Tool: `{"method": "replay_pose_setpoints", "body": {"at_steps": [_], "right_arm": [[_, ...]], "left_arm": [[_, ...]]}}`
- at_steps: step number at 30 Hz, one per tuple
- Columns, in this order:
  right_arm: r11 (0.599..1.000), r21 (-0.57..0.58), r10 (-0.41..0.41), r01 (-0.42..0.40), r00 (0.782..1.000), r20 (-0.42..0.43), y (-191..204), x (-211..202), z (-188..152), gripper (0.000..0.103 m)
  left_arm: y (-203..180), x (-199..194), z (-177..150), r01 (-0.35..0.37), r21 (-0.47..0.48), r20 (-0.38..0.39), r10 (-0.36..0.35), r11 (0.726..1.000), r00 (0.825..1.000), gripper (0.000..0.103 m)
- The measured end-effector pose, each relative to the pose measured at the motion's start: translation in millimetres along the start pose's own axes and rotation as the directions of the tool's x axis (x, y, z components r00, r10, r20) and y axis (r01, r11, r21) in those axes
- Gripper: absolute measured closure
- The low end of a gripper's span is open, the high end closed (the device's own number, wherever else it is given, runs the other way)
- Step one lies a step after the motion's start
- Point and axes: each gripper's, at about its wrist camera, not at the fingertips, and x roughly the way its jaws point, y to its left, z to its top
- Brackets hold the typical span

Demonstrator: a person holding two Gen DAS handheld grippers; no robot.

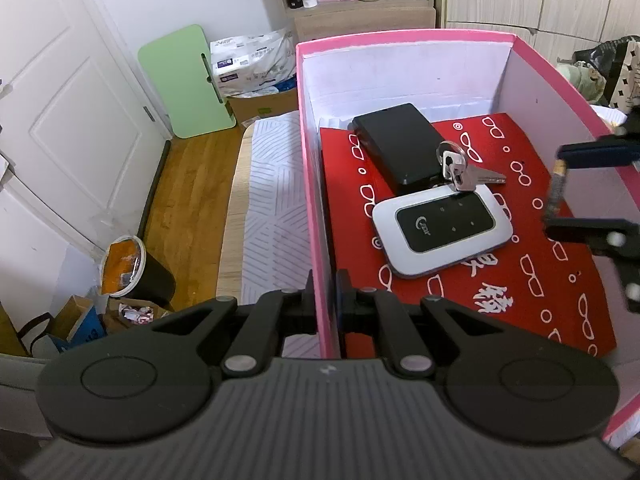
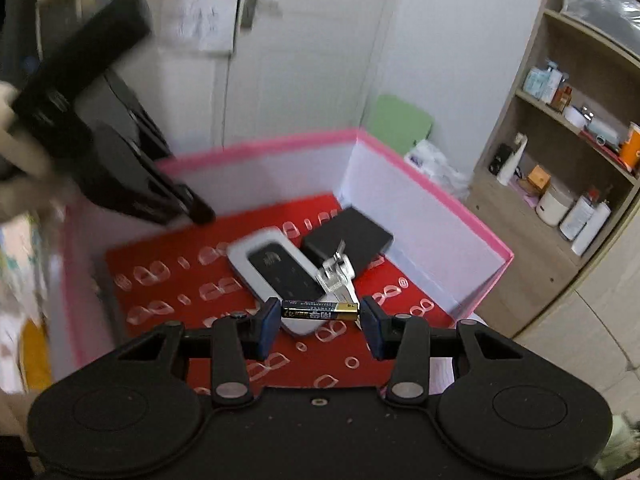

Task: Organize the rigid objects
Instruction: 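Carry the AA battery into the pink box and open the right gripper, then grasp the second AA battery on the table with the right gripper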

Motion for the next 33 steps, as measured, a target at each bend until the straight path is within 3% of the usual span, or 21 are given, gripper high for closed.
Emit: {"method": "replay_pose_setpoints", "body": {"at_steps": [4,5,8,14,18,24,30,33], "right_arm": [[1.000,-0.013,-0.016,0.015,0.999,-0.043,-3,10,1,0.054],[1.000,-0.004,-0.013,0.013,0.999,-0.035,-3,8,1,0.050],[1.000,0.026,-0.013,0.012,1.000,0.022,-5,-4,0,0.039],[0.977,0.214,-0.031,-0.011,0.981,0.190,-25,-66,-21,0.039],[0.951,0.300,0.000,-0.069,0.974,0.225,-34,-101,-50,0.038],[0.939,0.338,0.013,-0.066,0.988,0.155,-33,-110,-88,0.038],[0.869,0.493,0.014,-0.035,0.999,0.046,-30,-78,-135,0.038],[0.861,0.509,-0.013,0.004,1.000,0.014,-27,-67,-145,0.038]], "left_arm": [[0,-1,0,-0.004,0.002,0.000,0.004,1.000,1.000,0.098],[0,-1,0,-0.007,0.006,-0.002,0.007,1.000,1.000,0.098],[-2,0,1,-0.014,0.015,-0.008,0.014,1.000,1.000,0.098],[-4,1,3,-0.021,0.013,-0.007,0.021,1.000,1.000,0.097],[-4,1,2,-0.025,0.015,-0.011,0.025,1.000,1.000,0.098],[-7,3,3,-0.035,0.018,-0.010,0.035,0.999,0.999,0.097],[-8,2,2,-0.038,0.018,-0.007,0.038,0.999,0.999,0.098],[-9,2,2,-0.042,0.025,-0.007,0.042,0.999,0.999,0.098]]}}
